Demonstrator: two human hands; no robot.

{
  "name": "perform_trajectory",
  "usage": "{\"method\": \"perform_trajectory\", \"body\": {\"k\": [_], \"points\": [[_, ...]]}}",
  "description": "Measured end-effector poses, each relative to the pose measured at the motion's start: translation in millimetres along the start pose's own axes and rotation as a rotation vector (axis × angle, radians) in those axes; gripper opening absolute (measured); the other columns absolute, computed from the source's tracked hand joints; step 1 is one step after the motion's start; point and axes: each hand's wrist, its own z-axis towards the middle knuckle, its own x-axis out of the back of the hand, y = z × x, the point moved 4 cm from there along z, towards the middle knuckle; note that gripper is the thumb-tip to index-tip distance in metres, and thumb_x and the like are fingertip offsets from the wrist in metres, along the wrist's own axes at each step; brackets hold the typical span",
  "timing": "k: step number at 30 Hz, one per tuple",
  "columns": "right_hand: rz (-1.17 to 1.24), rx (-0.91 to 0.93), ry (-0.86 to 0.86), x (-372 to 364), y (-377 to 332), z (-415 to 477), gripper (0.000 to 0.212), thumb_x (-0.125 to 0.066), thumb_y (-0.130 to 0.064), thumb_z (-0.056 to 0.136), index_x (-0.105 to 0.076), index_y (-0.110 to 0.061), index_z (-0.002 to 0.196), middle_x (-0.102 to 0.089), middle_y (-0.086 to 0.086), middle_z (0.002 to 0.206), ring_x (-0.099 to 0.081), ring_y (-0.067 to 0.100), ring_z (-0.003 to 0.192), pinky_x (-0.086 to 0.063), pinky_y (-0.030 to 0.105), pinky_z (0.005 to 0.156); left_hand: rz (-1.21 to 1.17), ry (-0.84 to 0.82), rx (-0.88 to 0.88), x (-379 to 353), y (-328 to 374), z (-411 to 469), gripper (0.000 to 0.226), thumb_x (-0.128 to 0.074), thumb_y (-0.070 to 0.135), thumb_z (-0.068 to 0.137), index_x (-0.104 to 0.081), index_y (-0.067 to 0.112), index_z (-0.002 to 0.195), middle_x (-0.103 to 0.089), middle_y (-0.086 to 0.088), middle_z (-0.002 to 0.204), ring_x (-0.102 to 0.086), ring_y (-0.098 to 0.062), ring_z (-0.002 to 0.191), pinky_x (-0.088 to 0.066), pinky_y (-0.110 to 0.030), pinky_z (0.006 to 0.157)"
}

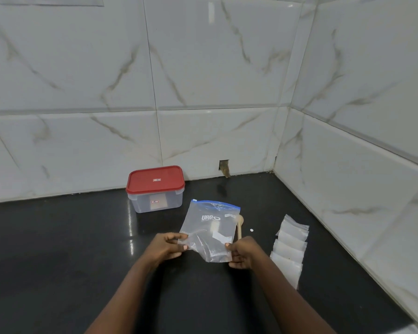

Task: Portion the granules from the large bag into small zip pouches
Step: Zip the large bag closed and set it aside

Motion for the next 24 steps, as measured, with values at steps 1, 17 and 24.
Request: {"method": "perform_trajectory", "body": {"k": [1,17,24], "points": [[0.0,0.023,0.031,0.5,-2.8,1.1,0.016,-0.06,-0.005,0.089,-0.05,0.0,0.101,-0.058,0.012,0.078,-0.057,0.02,0.066,-0.054,0.035,0.06,0.051,0.055,-0.046,0.0,1.3,2.9,0.031,-0.071,-0.004,0.076,-0.069,0.011,0.103,-0.067,-0.008,0.087,-0.06,-0.014,0.075,-0.054,-0.016,0.066],[0.149,0.069,-0.09,15.4,3.6,6.7,0.028,-0.067,-0.011,0.086,-0.051,-0.006,0.109,-0.062,0.012,0.102,-0.062,0.024,0.082,-0.056,0.034,0.062,-0.274,0.008,0.161,-8.9,-11.6,4.7,0.029,-0.053,-0.003,0.085,-0.052,0.014,0.108,-0.061,-0.009,0.095,-0.061,-0.02,0.076,-0.056,-0.027,0.067],[0.311,0.115,-0.104,9.0,1.4,12.2,0.022,-0.052,0.021,0.084,-0.052,0.0,0.093,-0.062,0.012,0.092,-0.062,0.026,0.085,-0.059,0.032,0.057,-0.224,-0.021,0.262,-17.5,-12.9,19.7,0.027,-0.058,-0.01,0.085,-0.055,-0.005,0.111,-0.068,-0.013,0.087,-0.07,-0.013,0.061,-0.056,-0.02,0.052]]}}
